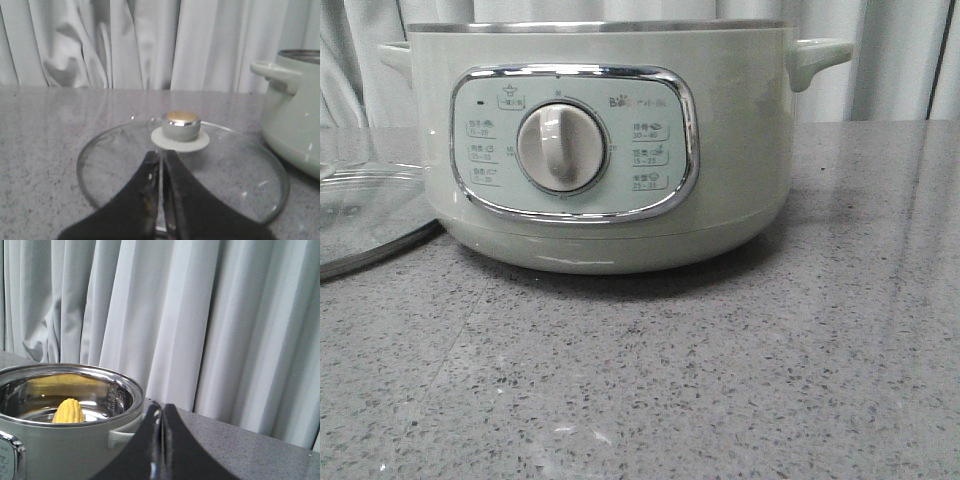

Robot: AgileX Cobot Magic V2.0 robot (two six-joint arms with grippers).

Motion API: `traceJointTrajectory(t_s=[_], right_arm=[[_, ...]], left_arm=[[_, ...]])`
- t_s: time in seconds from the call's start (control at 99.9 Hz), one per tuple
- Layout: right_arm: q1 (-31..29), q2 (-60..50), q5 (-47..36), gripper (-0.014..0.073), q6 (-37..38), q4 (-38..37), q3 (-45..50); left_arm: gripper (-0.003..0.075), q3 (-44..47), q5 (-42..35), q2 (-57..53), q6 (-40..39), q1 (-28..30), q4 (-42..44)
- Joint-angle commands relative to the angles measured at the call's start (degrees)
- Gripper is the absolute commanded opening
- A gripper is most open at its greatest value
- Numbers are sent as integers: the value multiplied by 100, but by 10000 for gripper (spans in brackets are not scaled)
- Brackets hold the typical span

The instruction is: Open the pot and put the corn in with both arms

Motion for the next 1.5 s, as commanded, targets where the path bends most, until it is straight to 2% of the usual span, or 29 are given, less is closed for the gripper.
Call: traceJointTrajectory(t_s=[0.0,0.17,0.29,1.161,1.341,1.491], right_arm=[[-37,50,-423,-70,-59,-73,-150],[-37,50,-423,-70,-59,-73,-150],[-37,50,-423,-70,-59,-73,-150],[-37,50,-423,-70,-59,-73,-150],[-37,50,-411,-70,-59,-257,-150],[-323,50,-459,-70,-31,-267,-139]], left_arm=[[-20,137,-49,-155,-59,153,-66],[-20,137,476,-155,-34,384,-55],[-20,137,1121,-155,-34,382,-48],[-20,127,1129,-155,-34,370,-68],[-20,127,1129,-155,-34,370,-68],[-20,127,1129,-155,-34,370,-68]])
